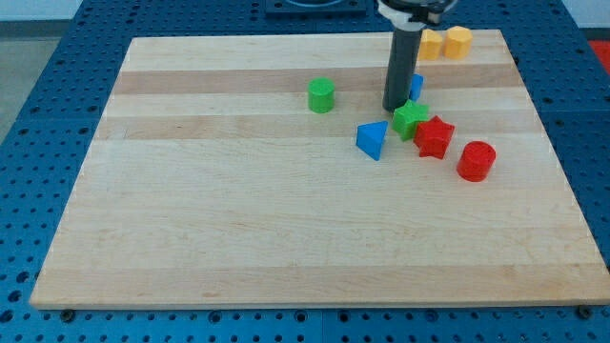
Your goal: Push the blue cube closer to the yellow hexagon
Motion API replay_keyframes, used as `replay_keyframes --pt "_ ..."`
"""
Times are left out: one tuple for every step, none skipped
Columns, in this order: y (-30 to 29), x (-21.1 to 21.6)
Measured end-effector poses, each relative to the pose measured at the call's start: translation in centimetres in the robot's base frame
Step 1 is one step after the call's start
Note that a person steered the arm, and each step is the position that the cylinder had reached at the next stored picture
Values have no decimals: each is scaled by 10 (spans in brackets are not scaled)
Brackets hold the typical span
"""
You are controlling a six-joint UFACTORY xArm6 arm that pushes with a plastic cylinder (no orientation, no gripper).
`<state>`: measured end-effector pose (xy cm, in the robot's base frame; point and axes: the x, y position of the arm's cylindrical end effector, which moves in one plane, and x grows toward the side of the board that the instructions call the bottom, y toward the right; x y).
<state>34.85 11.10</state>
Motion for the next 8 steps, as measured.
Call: replay_keyframes --pt "1 -21" --pt "7 -38" --pt "24 -52" --pt "46 -54" --pt "62 -54" --pt "72 -55" --pt "77 -56" --pt "77 -30"
